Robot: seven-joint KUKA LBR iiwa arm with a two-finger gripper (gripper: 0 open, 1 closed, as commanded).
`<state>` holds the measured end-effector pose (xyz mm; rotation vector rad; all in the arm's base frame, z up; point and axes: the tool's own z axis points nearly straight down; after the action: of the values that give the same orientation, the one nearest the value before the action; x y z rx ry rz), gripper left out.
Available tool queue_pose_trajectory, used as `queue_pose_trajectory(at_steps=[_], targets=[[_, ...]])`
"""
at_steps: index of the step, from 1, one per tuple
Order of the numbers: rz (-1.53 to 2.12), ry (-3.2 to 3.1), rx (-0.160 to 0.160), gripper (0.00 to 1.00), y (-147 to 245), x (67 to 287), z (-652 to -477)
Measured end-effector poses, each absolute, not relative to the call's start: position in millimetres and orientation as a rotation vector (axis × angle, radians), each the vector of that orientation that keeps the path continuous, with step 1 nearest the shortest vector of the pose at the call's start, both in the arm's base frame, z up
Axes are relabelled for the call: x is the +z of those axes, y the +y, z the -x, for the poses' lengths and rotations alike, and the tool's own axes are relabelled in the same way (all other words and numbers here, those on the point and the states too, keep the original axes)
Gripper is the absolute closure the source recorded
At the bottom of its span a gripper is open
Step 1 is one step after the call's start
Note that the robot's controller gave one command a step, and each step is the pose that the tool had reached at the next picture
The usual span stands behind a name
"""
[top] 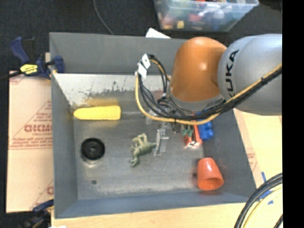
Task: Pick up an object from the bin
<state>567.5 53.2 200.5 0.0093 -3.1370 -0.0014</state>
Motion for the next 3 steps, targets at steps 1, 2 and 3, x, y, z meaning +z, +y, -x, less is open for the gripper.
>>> queue_pose_trajectory(at_steps=[1,2,3], targets=[[-0.007,-3.145,-0.003,0.0,53,205,-569.0],[-0.344,-3.129,0.0,0.0,55,107,-576.3],[-0.447,-3.123,0.003,0.0,63,134,-579.7]])
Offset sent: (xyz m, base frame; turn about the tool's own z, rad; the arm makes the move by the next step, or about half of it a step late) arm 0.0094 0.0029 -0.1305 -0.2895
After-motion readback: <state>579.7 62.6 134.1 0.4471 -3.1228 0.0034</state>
